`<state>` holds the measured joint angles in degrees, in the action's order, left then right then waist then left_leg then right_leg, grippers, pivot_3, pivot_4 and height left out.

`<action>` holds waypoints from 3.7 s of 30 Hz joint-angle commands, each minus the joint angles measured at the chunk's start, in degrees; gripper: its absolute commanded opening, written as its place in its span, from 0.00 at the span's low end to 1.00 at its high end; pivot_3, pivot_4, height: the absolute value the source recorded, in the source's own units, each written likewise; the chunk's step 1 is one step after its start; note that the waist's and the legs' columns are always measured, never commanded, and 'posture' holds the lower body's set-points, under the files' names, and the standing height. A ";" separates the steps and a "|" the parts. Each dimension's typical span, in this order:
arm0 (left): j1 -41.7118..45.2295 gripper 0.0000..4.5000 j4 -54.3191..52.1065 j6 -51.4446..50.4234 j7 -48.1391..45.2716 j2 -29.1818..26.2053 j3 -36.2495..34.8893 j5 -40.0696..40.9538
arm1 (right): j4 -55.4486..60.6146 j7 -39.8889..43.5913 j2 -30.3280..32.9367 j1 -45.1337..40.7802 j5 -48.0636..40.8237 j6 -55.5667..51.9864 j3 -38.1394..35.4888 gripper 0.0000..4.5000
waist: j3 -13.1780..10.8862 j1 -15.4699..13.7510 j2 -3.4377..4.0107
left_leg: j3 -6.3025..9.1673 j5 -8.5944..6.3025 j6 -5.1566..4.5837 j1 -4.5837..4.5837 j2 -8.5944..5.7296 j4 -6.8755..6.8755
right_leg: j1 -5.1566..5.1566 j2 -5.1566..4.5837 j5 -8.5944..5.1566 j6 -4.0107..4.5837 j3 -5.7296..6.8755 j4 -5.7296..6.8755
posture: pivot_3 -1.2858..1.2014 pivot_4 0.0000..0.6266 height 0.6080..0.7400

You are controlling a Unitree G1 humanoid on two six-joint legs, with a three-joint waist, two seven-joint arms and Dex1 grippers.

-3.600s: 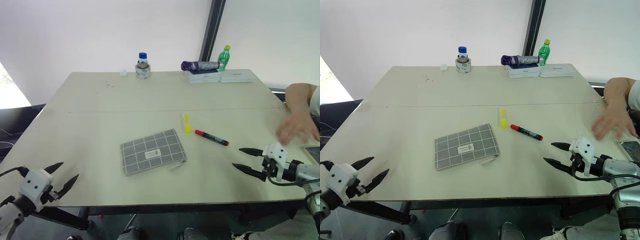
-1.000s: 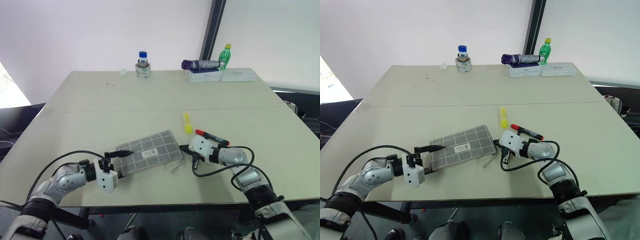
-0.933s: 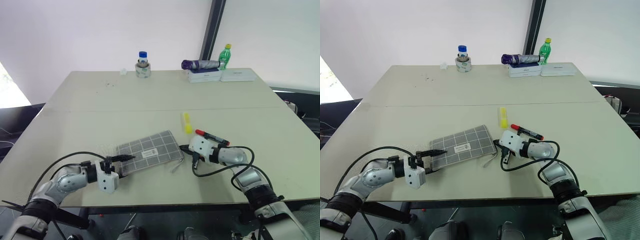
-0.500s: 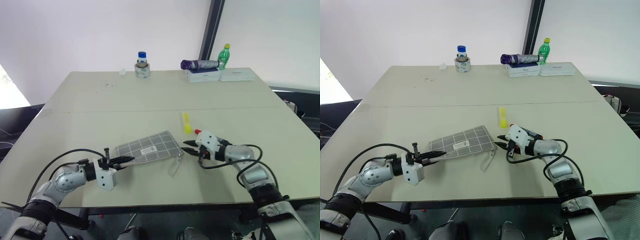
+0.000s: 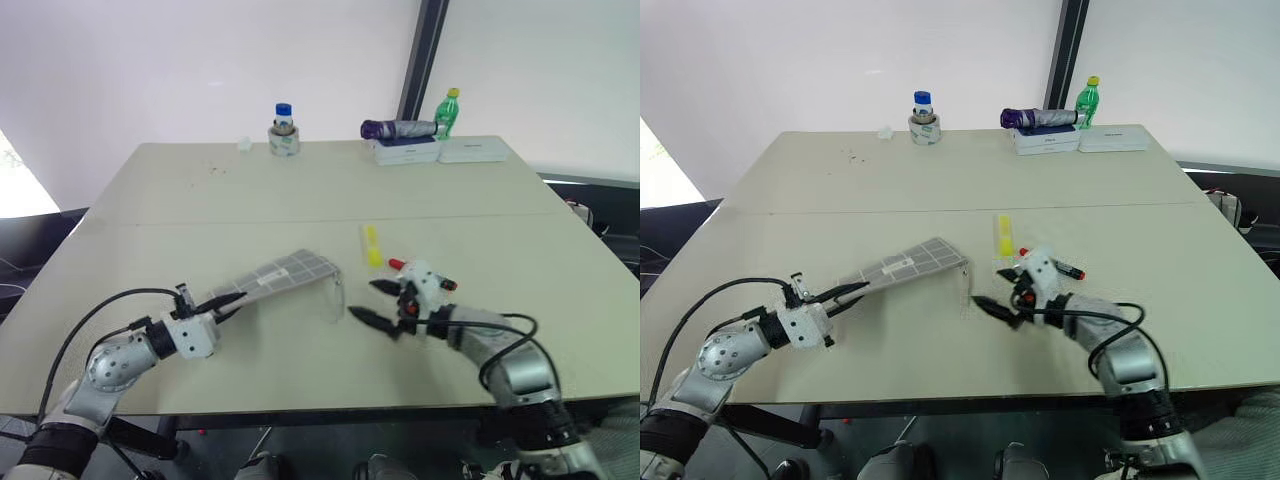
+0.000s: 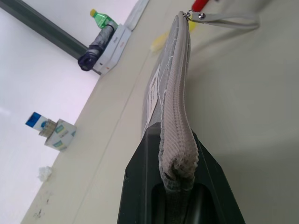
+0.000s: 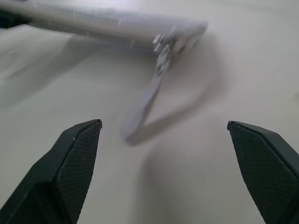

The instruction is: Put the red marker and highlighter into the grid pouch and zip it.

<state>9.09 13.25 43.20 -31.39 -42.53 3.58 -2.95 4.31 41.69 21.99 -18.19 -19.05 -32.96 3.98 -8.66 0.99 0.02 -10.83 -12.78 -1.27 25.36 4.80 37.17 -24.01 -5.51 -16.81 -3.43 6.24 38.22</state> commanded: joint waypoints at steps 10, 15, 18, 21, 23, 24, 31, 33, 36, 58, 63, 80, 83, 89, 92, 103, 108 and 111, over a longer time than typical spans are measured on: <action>-1.60 0.00 -6.99 -3.81 0.29 0.56 -2.48 0.61 | -3.19 -8.57 -9.41 -7.84 -7.65 -11.03 -5.29 0.99 | 0.00 -0.17 -0.01 | -0.01 0.00 0.01 0.02 -0.02 -0.01 | -0.01 0.01 0.00 0.00 0.00 -0.01 | 0.52 0.24 1.00; -1.42 0.00 -8.32 -5.08 0.17 0.97 -2.70 0.90 | -2.47 -8.65 -9.84 -6.95 -6.83 -11.64 -2.75 0.80 | 0.00 0.08 -0.01 | -0.01 0.00 0.01 0.02 0.00 -0.04 | -0.03 0.03 0.00 0.00 0.00 0.00 | 0.52 0.24 1.00; -1.46 0.00 -8.69 -5.56 0.20 1.12 -2.86 0.81 | -1.85 -8.60 -9.58 -6.42 -7.03 -11.59 -2.33 0.43 | 0.00 0.07 -0.01 | -0.02 0.01 0.01 0.02 0.00 -0.04 | -0.03 0.03 0.00 0.00 0.00 0.00 | 0.52 0.24 1.00; -1.53 0.00 -8.90 -5.81 0.24 1.17 -2.92 0.73 | -0.81 -8.82 -9.55 -6.29 -7.33 -11.87 -2.25 0.08 | 0.00 0.02 -0.01 | -0.01 0.01 0.01 0.03 0.00 -0.03 | -0.03 0.03 0.00 0.00 0.00 0.00 | 0.52 0.24 1.00; -1.49 0.00 -8.99 -6.01 0.26 1.24 -2.88 0.64 | -0.13 -9.32 -9.61 -6.71 -6.44 -10.73 -1.83 0.01 | 0.00 0.03 -0.01 | -0.01 0.00 0.01 0.03 0.00 -0.04 | -0.04 0.02 0.00 0.00 0.00 0.00 | 0.52 0.24 1.00; -1.48 0.00 -9.07 -6.18 0.30 1.31 -2.85 0.57 | 0.30 -9.82 -9.78 -7.18 -6.08 -10.25 -1.79 0.01 | 0.00 0.04 -0.01 | -0.01 0.00 0.01 0.03 0.00 -0.04 | -0.04 0.03 0.00 0.00 0.00 0.00 | 0.52 0.24 1.00; -0.73 0.00 -9.83 -9.75 2.58 3.50 -2.38 -2.52 | 3.43 -3.80 -0.52 -9.40 10.58 6.28 14.84 0.01 | 0.00 0.07 -0.02 | -0.03 0.00 0.01 0.03 -0.01 -0.04 | -0.07 0.01 -0.01 0.00 0.00 -0.01 | 0.52 0.24 1.00; -0.54 0.00 -10.32 -10.59 2.91 4.17 -2.18 -3.09 | 2.85 -3.62 -1.03 -10.15 11.27 8.51 15.30 0.01 | -0.01 0.09 -0.04 | -0.03 0.00 0.02 0.03 -0.01 -0.04 | -0.07 0.01 -0.01 -0.01 0.00 0.00 | 0.52 0.24 1.00; -0.04 0.00 -11.07 -11.52 3.24 5.64 -1.46 -4.06 | 0.37 -2.18 -1.61 -13.01 15.08 14.23 18.23 0.01 | -0.01 0.10 -0.04 | -0.03 0.13 0.23 0.04 0.01 -0.04 | -0.08 0.06 -0.01 -0.01 0.00 0.01 | 0.52 0.24 1.00; 1.20 0.00 -9.36 -12.35 6.23 9.08 -0.53 -8.75 | -11.47 10.29 -7.21 -23.15 26.51 41.29 29.24 0.01 | -0.02 0.00 -0.06 | -0.07 0.21 0.35 0.04 0.01 0.03 | -0.06 0.09 0.00 -0.01 0.00 0.03 | 0.52 0.24 1.00; 0.86 0.00 -8.83 -12.15 7.21 8.67 -1.46 -9.01 | -13.60 9.75 -6.57 -22.97 27.78 44.65 27.95 0.01 | -0.01 -0.01 -0.06 | -0.08 0.22 0.37 0.04 0.01 0.03 | -0.06 0.08 0.00 -0.01 0.00 0.05 | 0.52 0.24 1.00; 1.91 0.00 -5.74 -8.48 12.85 6.87 -3.54 -11.48 | -8.16 11.07 3.80 -11.91 20.33 40.77 15.31 0.99 | -0.02 -0.22 -0.07 | -0.07 0.22 0.37 0.03 0.01 0.04 | -0.04 0.03 0.00 -0.01 0.00 0.05 | 0.52 0.24 1.00; 1.54 0.00 -5.52 -8.30 13.24 6.33 -4.01 -11.66 | -3.68 3.94 0.90 -8.83 11.37 27.98 5.02 0.99 | -0.02 -0.18 -0.07 | -0.03 0.22 0.36 0.02 0.03 0.02 | -0.04 0.05 0.00 -0.01 0.00 0.06 | 0.52 0.24 1.00; 0.76 0.00 -5.47 -8.60 12.60 5.48 -4.09 -10.61 | 1.80 -8.11 -1.83 -5.14 8.59 13.82 -3.78 0.99 | -0.02 -0.19 -0.08 | -0.02 0.18 0.30 0.02 0.03 0.02 | -0.05 0.03 0.00 -0.01 -0.01 0.09 | 0.52 0.24 1.00; 0.65 0.00 -5.56 -8.64 12.40 5.33 -4.07 -10.41 | 1.75 -16.08 -4.86 -5.88 9.20 8.60 -6.00 0.99 | -0.02 -0.11 -0.08 | -0.02 0.13 0.23 0.02 0.02 0.02 | -0.06 0.03 0.00 0.00 -0.01 0.09 | 0.52 0.24 1.00; 0.94 0.00 -7.71 -10.21 11.79 5.82 -3.46 -10.64 | -7.72 -25.21 -10.12 -16.01 11.77 0.42 -3.69 0.99 | -0.02 0.16 -0.07 | -0.06 0.19 0.33 0.03 0.02 -0.03 | -0.11 0.06 0.00 -0.01 -0.02 0.11 | 0.52 0.24 1.00; 0.19 0.00 -8.84 -10.95 11.63 5.92 -3.58 -10.87 | -20.36 -29.51 -11.24 -24.76 15.19 -2.23 -2.49 0.99 | -0.02 0.16 -0.07 | -0.08 0.23 0.38 0.04 0.02 -0.02 | -0.12 0.05 0.00 -0.01 -0.03 0.12 | 0.52 0.24 1.00; -0.60 0.00 -9.77 -11.31 11.77 5.91 -3.72 -11.15 | -24.81 -30.78 -11.51 -27.29 16.03 -1.95 -2.39 0.99 | -0.02 0.12 -0.07 | -0.11 0.24 0.40 0.08 0.02 -0.03 | -0.16 0.05 0.00 -0.01 -0.03 0.12 | 0.52 0.24 1.00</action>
<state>8.68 5.77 31.85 -19.95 -36.27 1.00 -14.42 -19.72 11.73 10.52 -43.99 -3.94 -35.36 1.82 -8.68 1.11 -0.05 -10.95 -12.54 -0.87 25.44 4.82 37.13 -24.17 -5.46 -16.81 -3.43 6.21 38.33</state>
